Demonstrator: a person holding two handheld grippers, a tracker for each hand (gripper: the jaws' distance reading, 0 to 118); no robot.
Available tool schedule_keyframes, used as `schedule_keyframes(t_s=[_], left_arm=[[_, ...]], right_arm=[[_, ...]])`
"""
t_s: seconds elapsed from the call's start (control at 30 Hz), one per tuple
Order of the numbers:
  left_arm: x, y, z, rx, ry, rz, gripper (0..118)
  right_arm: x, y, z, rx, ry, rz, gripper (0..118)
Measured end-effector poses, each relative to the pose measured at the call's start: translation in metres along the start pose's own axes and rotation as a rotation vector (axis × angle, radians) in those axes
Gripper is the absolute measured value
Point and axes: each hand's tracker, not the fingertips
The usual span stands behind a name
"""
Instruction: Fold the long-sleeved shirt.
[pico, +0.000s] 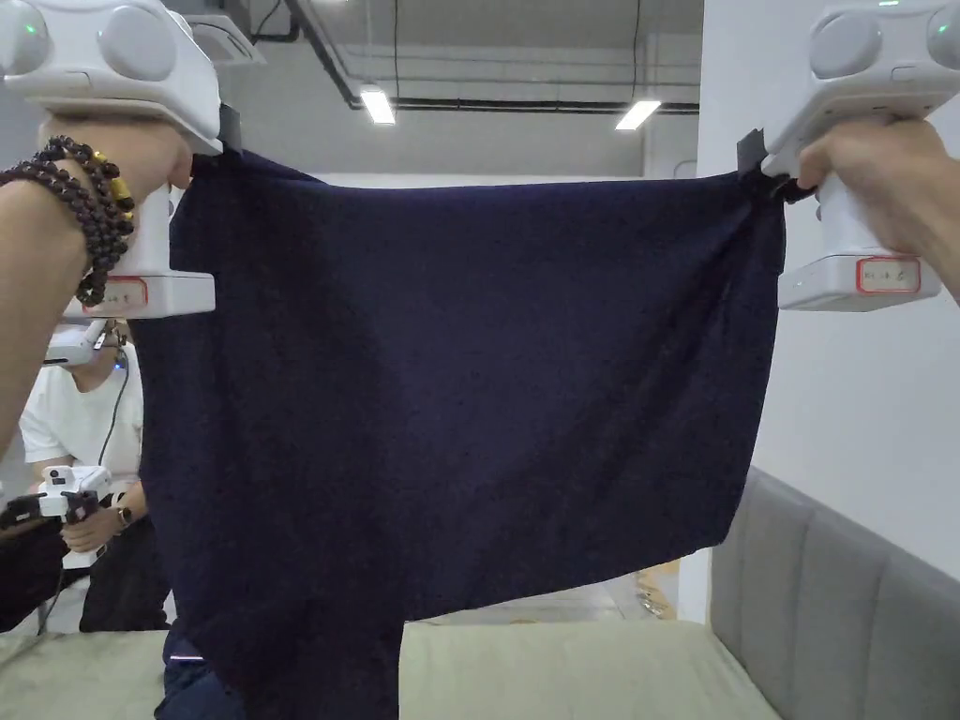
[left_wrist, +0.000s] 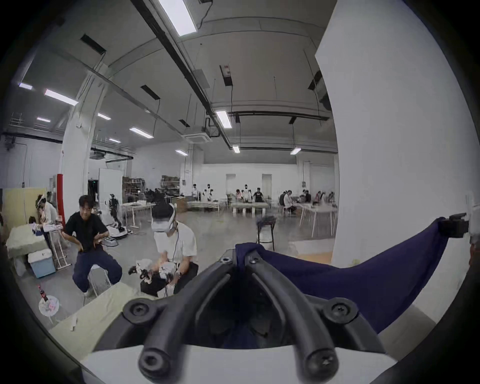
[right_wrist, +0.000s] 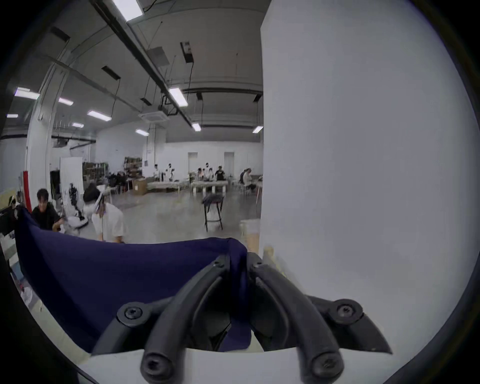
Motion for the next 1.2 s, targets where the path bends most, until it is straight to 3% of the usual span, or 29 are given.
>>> schedule_keyframes(t_s=[0.17,0.3,0.47,0.6,0.8,1.07,1.2], left_arm=[[0.002,-0.003,-0.001,0.041,-0.017,0.029,7],[0.005,-0.044,-0.011,0.011,-0.03,-0.019,7],[0.011,-0.143,-0.026,-0.092,-0.037,-0.027,7],[0.016,-0.237,-0.033,-0.182,-0.05,-0.083,7],[0.015,-0.342,-0.029,-0.3,-0.079,-0.06,7],[-0.001,-0.388,0.029,-0.376,-0.09,-0.031,7],[-0.014,-0.4,0.112,-0.355,-0.094,-0.051,7]], right_arm=[[0.001,-0.002,-0.001,0.049,-0.012,-0.018,9],[0.003,-0.041,-0.013,0.03,-0.023,-0.002,9],[0.005,-0.144,-0.042,-0.07,-0.007,-0.054,9],[0.004,-0.247,-0.069,-0.206,0.002,-0.001,9],[0.008,-0.385,-0.091,-0.431,-0.013,-0.034,9],[0.022,-0.429,-0.042,-0.449,0.067,-0.051,9],[0.03,-0.432,0.039,-0.394,0.128,0.082,9]])
